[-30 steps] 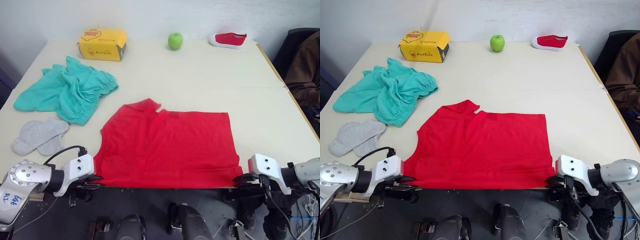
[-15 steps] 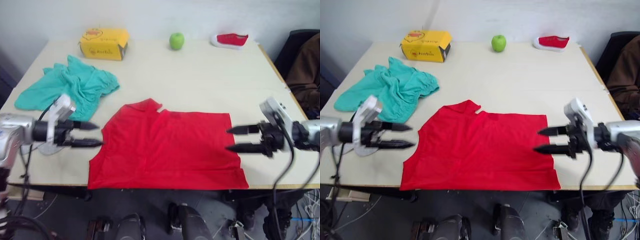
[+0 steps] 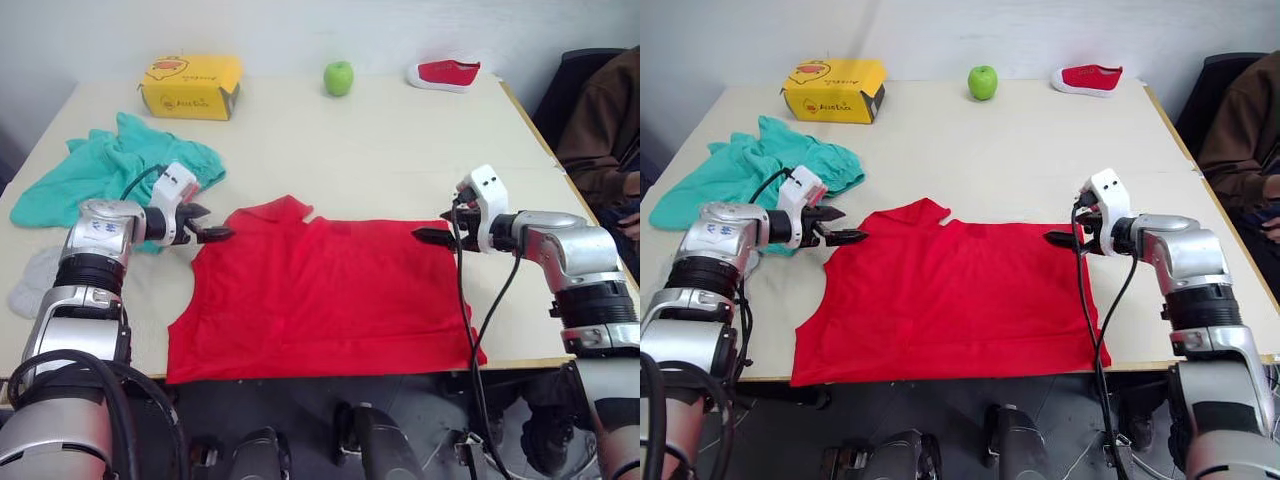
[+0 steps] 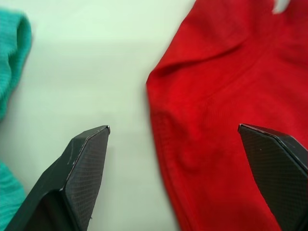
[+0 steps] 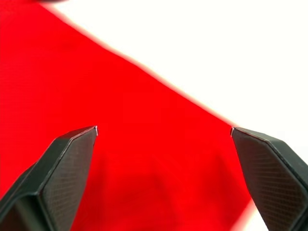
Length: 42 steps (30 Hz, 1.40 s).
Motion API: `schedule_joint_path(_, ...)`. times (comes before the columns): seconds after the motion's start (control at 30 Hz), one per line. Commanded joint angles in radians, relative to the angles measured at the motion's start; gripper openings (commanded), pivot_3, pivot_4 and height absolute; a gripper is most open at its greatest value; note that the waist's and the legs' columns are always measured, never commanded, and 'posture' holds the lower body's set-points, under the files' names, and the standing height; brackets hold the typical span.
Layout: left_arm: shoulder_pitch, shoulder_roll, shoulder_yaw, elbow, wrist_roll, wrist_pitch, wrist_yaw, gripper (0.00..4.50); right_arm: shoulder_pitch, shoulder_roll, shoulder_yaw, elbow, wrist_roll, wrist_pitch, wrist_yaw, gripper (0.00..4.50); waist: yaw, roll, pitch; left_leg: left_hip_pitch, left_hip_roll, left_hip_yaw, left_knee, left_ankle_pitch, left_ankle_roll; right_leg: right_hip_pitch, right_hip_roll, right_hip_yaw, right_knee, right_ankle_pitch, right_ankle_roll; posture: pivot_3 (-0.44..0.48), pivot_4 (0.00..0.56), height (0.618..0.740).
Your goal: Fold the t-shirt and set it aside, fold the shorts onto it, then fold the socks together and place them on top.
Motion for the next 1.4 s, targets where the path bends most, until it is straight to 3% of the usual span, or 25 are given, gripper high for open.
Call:
schedule_joint_path(0.03, -0.024, -0.007, 0.03, 0.064, 0.014, -0.052, 0.013, 4.48, -0.05, 0.017, -0.033, 0.05, -0.039, -0.021, -0.055, 4.5, 0.001, 0.0, 0.0, 0.0, 0.0, 0.0, 0.0, 0.0, 0.0, -0.001, 0.0, 0.0, 0.001, 0.0, 0.0, 0.0, 0.15, 0.74)
schedule_joint_path(0.4, -0.056, -0.043, 0.075, 0.17, 0.031, -0.066, 0.027, 4.48, -0.114, 0.078, -0.046, 0.227, -0.085, -0.021, -0.074, 4.5, 0.002, 0.0, 0.0, 0.0, 0.0, 0.0, 0.003, 0.0, 0.0, 0.0, 0.0, 0.0, 0.003, 0.0, 0.0, 0.0, 0.15, 0.74)
schedule_joint_path(0.53, -0.049, -0.052, 0.076, 0.175, 0.046, -0.062, 0.019, 3.61, -0.125, 0.106, -0.061, 0.275, -0.096, -0.025, -0.094, 4.5, 0.001, 0.0, 0.0, 0.0, 0.0, 0.0, 0.003, 0.0, 0.0, 0.0, -0.001, 0.0, 0.003, 0.0, 0.0, 0.0, 0.15, 0.74)
schedule_joint_path(0.63, -0.05, -0.061, 0.081, 0.188, 0.056, -0.067, 0.037, 2.6, -0.128, 0.121, -0.071, 0.308, -0.102, -0.034, -0.111, 4.5, 0.0, 0.0, 0.0, 0.001, 0.0, 0.0, 0.003, 0.0, 0.0, 0.0, -0.001, 0.001, 0.003, 0.0, 0.0, 0.0, 0.15, 0.74)
schedule_joint_path(0.73, -0.058, -0.068, 0.086, 0.199, 0.06, -0.069, 0.049, 1.69, -0.127, 0.132, -0.089, 0.327, -0.102, -0.039, -0.124, 3.91, 0.0, 0.0, 0.0, 0.003, 0.0, 0.0, 0.003, 0.0, 0.0, 0.002, -0.001, 0.001, 0.003, 0.0, 0.0, 0.0, 0.15, 0.74)
schedule_joint_path(0.9, -0.072, -0.085, 0.097, 0.214, 0.059, -0.079, 0.055, 0.12, -0.127, 0.14, -0.097, 0.344, -0.108, -0.054, -0.117, 2.2, 0.0, 0.0, 0.0, 0.003, 0.0, 0.0, 0.003, 0.0, 0.0, 0.002, -0.001, 0.001, 0.003, 0.0, 0.0, 0.0, 0.15, 0.74)
schedule_joint_path(1.1, -0.07, -0.095, 0.118, 0.211, 0.046, -0.095, 0.036, 0.0, -0.117, 0.137, -0.099, 0.314, -0.112, -0.071, -0.093, 0.05, 0.0, 0.0, 0.0, 0.003, 0.0, 0.0, 0.003, 0.0, 0.0, 0.002, -0.001, 0.001, 0.003, 0.0, 0.0, 0.0, 0.15, 0.74)
schedule_joint_path(1.4, -0.027, -0.04, 0.154, 0.161, 0.025, -0.167, -0.012, 0.0, 0.036, 0.118, -0.166, 0.04, -0.045, -0.131, -0.036, 0.02, -0.002, 0.0, 0.0, 0.002, 0.0, 0.0, 0.002, 0.0, -0.001, 0.001, 0.0, 0.001, 0.003, 0.0, 0.0, 0.0, 0.15, 0.74)
